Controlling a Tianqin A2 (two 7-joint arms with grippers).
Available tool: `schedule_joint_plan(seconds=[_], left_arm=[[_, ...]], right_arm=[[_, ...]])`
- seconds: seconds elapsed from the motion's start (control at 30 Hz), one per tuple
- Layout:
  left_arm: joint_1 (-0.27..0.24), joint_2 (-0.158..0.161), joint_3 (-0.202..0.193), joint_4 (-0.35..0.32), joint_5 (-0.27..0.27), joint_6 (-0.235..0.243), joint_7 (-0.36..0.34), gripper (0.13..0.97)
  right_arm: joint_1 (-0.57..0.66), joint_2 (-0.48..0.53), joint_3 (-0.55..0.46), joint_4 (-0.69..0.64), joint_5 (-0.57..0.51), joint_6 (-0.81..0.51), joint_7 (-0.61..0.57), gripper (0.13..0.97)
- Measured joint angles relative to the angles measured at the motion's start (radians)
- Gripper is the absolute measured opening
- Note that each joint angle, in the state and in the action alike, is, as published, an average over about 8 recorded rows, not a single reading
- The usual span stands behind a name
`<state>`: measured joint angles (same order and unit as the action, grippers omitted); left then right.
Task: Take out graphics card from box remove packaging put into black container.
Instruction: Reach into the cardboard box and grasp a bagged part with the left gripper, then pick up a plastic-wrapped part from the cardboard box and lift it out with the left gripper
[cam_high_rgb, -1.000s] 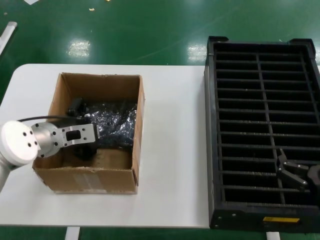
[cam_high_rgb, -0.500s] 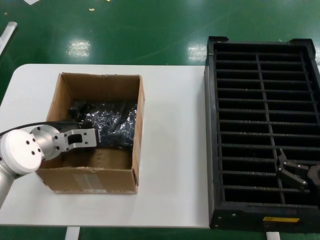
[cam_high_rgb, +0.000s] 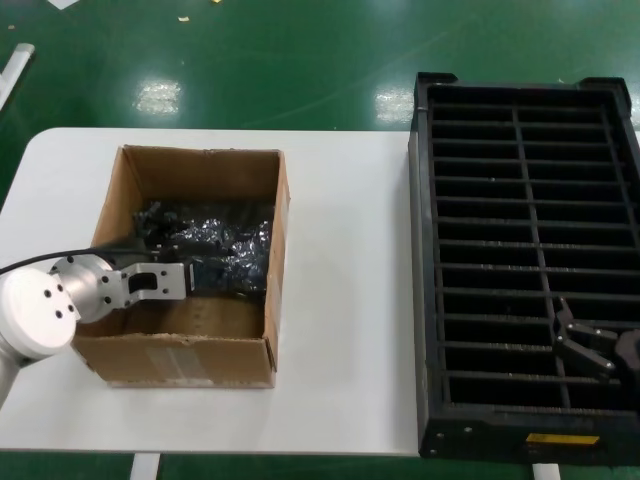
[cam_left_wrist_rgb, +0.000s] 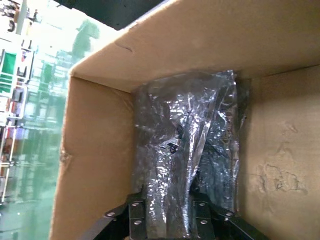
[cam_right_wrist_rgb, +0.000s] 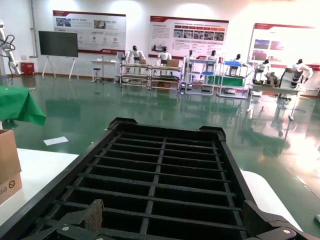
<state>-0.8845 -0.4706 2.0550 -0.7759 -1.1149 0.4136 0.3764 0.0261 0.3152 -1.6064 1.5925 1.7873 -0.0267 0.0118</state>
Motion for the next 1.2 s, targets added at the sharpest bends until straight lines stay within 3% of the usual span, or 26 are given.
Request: schedule_joint_plan(seconds=[0.13,0.27,0.53,0.9,1.2], left_arm=[[0.015,-0.013,-0.007,-0.040,0.014,0.001,-0.012,0.296],[0.029,-0.026,-0.015,-0.078,0.031,0.006,-0.027,0.296],[0.043,-0.040,-0.026,-0.115,0.048,0.018,-0.041,0.184],[0.051,-0.047,-0.037,-0.140,0.038,0.017,-0.026,0.140],[0.119,-0.097,-0.088,-0.329,0.076,0.027,-0.069,0.139]], right_arm=[[0.000,0.000,0.000,0.000,0.000,0.000,0.000,0.966],[0.000,0.000,0.000,0.000,0.000,0.000,0.000,0.966],[0.000,0.000,0.000,0.000,0.000,0.000,0.000,0.966],[0.000,0.000,0.000,0.000,0.000,0.000,0.000,0.966],[0.000,0.000,0.000,0.000,0.000,0.000,0.000,0.966]])
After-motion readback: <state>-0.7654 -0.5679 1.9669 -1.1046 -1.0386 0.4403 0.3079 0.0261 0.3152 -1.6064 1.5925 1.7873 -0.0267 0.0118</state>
